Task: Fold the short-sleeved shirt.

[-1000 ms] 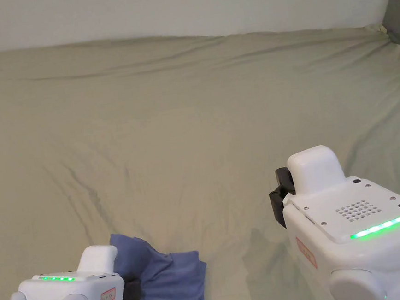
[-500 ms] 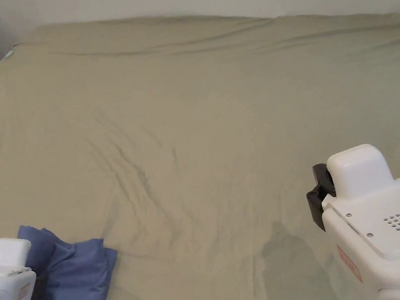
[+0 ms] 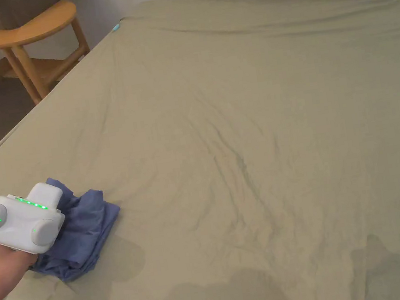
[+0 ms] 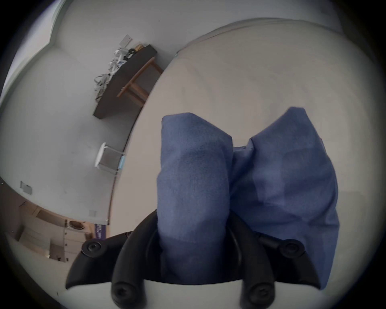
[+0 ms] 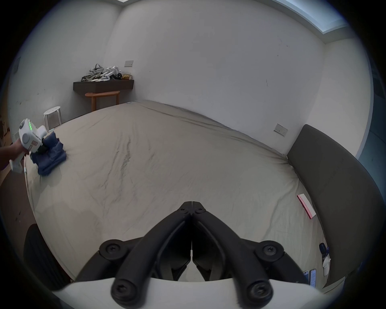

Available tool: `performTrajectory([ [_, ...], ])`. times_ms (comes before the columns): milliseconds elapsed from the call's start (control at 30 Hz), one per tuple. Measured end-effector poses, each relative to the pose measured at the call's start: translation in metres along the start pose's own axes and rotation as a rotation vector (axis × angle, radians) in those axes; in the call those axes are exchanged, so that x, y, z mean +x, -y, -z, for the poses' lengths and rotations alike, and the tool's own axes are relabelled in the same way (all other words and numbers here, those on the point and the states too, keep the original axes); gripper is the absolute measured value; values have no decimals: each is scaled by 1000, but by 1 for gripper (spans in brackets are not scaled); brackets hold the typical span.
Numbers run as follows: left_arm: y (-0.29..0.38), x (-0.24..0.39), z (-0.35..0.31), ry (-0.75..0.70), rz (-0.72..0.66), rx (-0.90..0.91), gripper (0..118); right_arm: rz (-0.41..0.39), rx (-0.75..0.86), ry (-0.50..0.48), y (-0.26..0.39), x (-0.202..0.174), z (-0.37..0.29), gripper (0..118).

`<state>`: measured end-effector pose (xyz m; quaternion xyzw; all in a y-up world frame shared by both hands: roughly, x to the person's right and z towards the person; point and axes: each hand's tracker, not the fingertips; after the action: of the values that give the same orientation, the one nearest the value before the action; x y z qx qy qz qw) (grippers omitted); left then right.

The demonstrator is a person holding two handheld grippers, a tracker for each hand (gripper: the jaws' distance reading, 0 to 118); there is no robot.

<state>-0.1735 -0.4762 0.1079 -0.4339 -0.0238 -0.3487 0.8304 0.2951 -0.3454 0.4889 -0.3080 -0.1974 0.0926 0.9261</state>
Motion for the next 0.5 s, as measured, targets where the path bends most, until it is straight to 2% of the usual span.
performTrajectory([
  [100,-1,-23,18,-38,-54,-54,31,-6,-2,4,-1,0,-4,2],
  [133,2,-23,2,-19,-65,-60,39,-2,-1,5,-1,2,-5,2],
  [167,1,-26,0,22,-74,-52,73,3,-4,4,-2,4,-5,2],
  [200,-2,-27,-6,3,-67,-42,106,11,-6,1,-3,7,-8,2],
  [233,-7,-27,-18,-86,-59,-3,118,19,-5,-2,-4,10,-11,2],
  [267,-10,-27,-41,-102,-78,65,113,23,1,-2,-6,13,-14,2],
  [300,-14,-27,-63,-61,-109,233,114,25,9,3,-8,17,-17,2],
  [400,-43,-19,-106,-47,-190,226,118,28,45,27,-16,32,-28,2],
  [500,-65,2,-180,46,-226,429,118,52,108,63,-29,52,-44,2],
])
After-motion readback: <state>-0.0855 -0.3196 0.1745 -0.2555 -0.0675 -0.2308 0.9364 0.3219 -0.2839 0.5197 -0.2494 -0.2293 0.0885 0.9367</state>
